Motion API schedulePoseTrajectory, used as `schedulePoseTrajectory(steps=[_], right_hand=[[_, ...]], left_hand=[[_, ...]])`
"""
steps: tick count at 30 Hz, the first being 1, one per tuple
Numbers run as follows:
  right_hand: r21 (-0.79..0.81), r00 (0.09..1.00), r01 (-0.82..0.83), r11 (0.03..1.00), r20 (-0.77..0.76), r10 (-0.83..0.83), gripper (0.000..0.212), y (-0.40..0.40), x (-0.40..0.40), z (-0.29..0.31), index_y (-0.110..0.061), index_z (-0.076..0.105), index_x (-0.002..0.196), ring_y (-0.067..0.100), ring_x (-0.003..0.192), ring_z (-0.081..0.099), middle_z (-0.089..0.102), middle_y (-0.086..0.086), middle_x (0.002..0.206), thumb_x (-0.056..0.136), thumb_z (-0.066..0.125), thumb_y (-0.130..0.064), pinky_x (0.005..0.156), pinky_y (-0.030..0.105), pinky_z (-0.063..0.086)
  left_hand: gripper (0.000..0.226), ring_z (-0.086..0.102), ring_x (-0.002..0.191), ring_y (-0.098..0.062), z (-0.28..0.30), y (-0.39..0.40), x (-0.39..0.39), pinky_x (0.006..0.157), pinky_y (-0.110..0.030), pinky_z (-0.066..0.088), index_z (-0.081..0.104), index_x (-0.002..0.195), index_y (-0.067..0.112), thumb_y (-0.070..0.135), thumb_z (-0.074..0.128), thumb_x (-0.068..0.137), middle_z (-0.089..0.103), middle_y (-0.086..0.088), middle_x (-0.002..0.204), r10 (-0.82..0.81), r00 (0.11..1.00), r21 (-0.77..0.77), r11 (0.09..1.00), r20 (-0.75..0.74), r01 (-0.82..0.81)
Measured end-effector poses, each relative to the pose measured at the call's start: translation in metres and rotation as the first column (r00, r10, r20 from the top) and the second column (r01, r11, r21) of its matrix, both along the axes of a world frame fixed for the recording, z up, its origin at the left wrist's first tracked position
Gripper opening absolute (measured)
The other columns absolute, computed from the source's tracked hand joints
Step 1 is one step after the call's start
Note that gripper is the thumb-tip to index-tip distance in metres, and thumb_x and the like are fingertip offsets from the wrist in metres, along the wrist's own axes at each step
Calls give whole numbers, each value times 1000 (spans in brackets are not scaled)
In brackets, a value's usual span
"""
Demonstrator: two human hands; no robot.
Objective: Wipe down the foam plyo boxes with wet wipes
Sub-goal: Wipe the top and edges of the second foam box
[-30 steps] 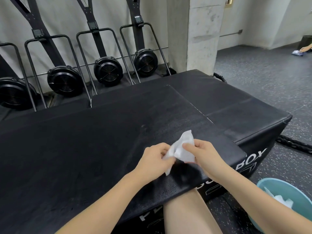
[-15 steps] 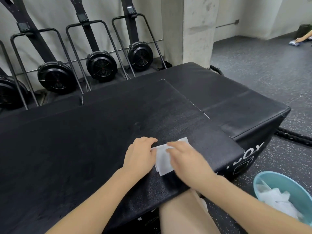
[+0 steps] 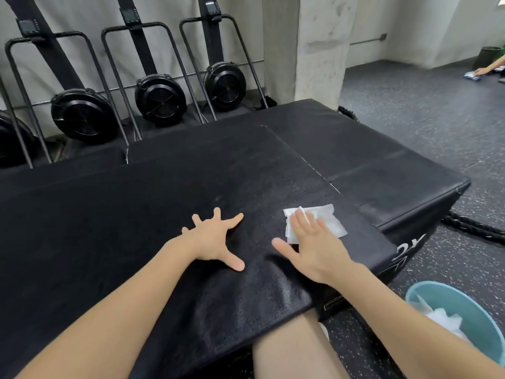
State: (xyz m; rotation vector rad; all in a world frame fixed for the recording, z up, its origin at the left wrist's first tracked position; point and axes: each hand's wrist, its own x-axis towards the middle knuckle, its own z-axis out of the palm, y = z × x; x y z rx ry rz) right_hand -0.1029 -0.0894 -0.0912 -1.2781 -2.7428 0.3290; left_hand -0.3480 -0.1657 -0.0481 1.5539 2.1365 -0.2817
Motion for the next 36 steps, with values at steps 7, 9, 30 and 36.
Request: schedulePoseTrajectory(steps=[7, 9, 30, 36], right_hand=[[27, 940, -329, 944, -81, 330, 73, -1, -7, 7, -24, 36, 146, 16, 144, 29, 36, -7, 154, 96, 16, -73, 119, 37, 24], [125, 969, -217, 968, -88, 229, 63, 39, 11, 11, -24, 45, 126, 23, 127, 44, 50, -2, 131, 97, 12, -69, 111, 42, 32], [105, 995, 96, 990, 19, -99, 71, 47, 46, -7, -19, 41, 129, 36, 140, 31, 40, 11, 141, 96, 2, -69, 109, 48, 32], [36, 974, -222, 974, 41, 221, 80, -68, 28, 1, -26, 26, 155, 36, 148, 13, 21, -2, 164, 94, 4, -73, 121, 46, 9]], left_hand=[[150, -3, 148, -52, -2, 6, -2, 111, -68, 28, -18, 156, 42, 76, 83, 51, -12, 4, 168, 5, 1000, -29, 1000, -25, -5], [148, -4, 149, -51, 1, 4, 0, 112, -70, 25, -17, 157, 41, 74, 84, 53, -13, 5, 168, 15, 1000, -22, 1000, -17, -15], [141, -6, 150, -49, -3, -4, 2, 113, -72, 16, -11, 157, 44, 75, 82, 55, -11, 6, 168, 37, 999, 36, 999, -8, -37], [125, 19, 145, -43, 8, -7, 19, 112, -60, 31, 4, 160, 40, 66, 82, 66, 14, -1, 165, -15, 995, 58, 998, -103, 21]])
